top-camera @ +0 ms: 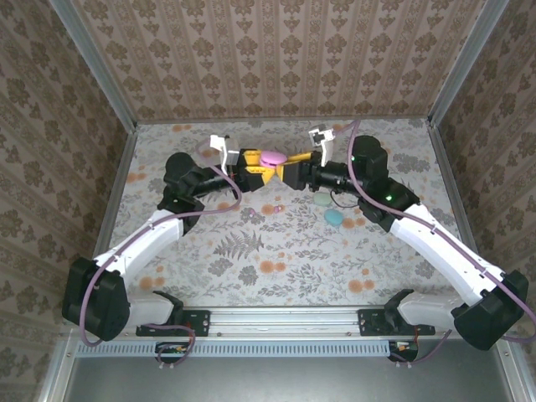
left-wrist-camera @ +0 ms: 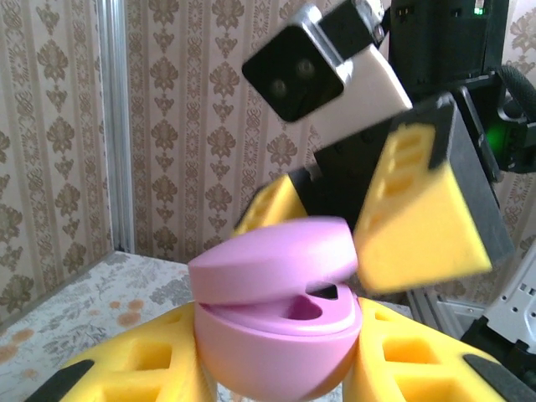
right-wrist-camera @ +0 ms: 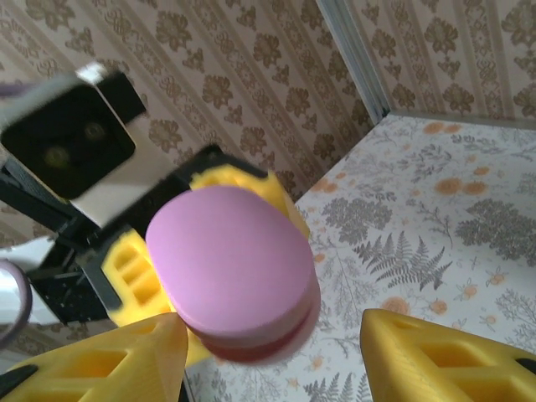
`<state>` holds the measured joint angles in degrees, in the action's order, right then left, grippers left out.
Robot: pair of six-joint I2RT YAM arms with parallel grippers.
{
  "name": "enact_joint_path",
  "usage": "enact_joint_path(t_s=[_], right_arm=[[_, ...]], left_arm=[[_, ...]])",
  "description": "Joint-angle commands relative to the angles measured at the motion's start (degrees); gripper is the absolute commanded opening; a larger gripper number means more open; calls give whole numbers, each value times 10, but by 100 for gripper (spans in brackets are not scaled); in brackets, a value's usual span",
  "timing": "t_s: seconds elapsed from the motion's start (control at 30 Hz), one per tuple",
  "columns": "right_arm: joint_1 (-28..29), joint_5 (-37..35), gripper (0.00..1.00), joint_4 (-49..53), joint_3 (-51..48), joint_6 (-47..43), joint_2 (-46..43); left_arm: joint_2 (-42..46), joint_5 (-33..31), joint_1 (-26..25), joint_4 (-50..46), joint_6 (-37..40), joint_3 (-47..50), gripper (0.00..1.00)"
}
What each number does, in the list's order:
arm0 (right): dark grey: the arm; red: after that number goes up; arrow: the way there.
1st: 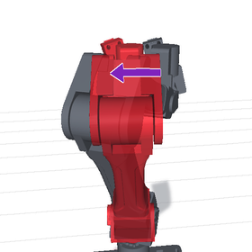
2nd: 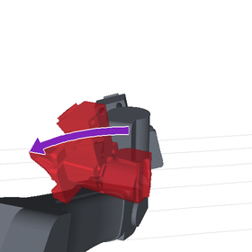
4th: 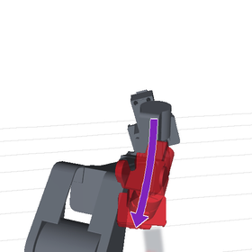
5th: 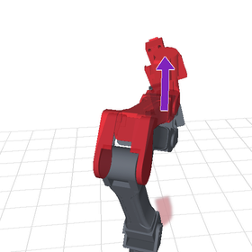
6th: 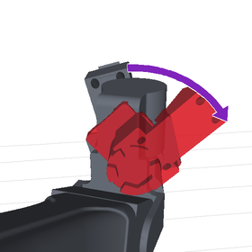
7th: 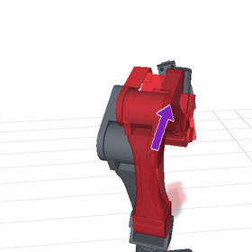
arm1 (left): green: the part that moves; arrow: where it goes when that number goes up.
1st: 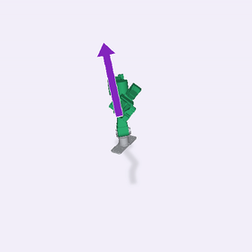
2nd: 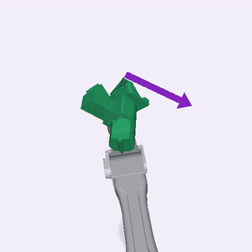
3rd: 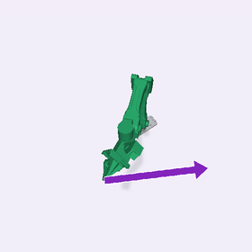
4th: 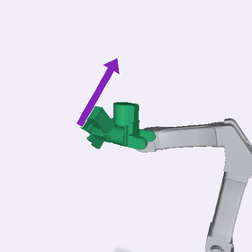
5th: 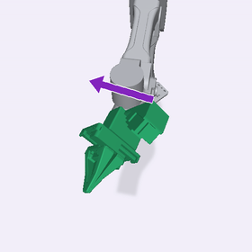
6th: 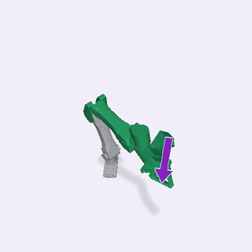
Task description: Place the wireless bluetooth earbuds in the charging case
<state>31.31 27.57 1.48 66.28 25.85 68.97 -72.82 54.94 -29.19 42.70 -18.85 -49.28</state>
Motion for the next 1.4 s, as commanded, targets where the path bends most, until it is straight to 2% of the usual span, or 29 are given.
enact_joint_path(t_s=[0.0,0.57,0.77,0.93,1.03,1.17,1.23,1.37], right_arm=[[-9,-23,58,-15,21,23,7],[-14,-40,60,-1,44,35,21],[-14,5,67,-15,34,33,2],[-25,-23,68,3,22,44,-32],[-41,-78,65,49,16,44,-40],[-69,-180,53,190,29,69,13],[-85,-176,48,228,35,80,61],[-86,-116,43,240,59,65,180]], left_arm=[[0,51,-9,5,9,-16,29],[6,36,-9,-8,21,-10,30],[12,-80,-8,-13,38,14,31],[12,-122,3,5,37,27,30],[18,-145,15,22,22,42,30],[48,-178,28,24,22,65,31],[64,-197,52,13,27,73,30],[104,-208,66,-23,50,83,30]])
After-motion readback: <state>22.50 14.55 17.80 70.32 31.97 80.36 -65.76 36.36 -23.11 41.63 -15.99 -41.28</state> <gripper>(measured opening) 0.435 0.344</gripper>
